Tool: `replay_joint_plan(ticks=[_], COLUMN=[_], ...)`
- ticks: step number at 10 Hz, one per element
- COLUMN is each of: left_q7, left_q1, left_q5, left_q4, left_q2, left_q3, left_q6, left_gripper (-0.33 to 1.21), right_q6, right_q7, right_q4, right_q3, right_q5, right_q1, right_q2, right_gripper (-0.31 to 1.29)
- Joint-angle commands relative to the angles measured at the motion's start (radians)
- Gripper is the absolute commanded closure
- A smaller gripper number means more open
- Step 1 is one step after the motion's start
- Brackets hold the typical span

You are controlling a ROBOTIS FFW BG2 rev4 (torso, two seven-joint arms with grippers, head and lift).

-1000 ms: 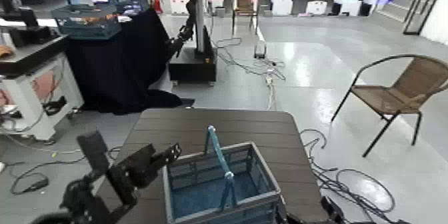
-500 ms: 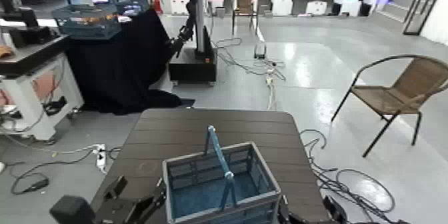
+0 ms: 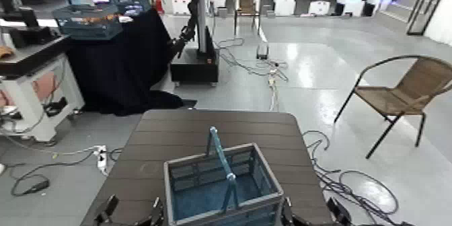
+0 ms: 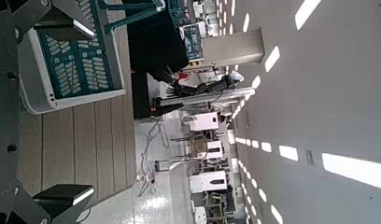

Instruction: Place the crate on the table.

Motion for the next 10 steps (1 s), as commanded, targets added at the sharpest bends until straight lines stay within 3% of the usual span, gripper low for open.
replay_joint_plan(ticks=[1, 10], left_q7=[0.0, 0.004], left_q1=[-0.001, -0.003], left_q5=[-0.009, -0.01], left_q4=[0.001, 0.008], left_q2=[0.004, 0.001], left_q3=[0.0, -0.002], left_q6=[0.0, 0.004], left_gripper=[0.11, 0.11], right_q6=[0.006, 0.004], right_q7=[0.0, 0.0], right_q4=[-0.001, -0.001], right_q3=[-0.002, -0.005], right_q5=[0.0, 0.0], right_q1=[-0.001, 0.006], right_q2=[-0.001, 0.008], right_gripper=[0.15, 0.15])
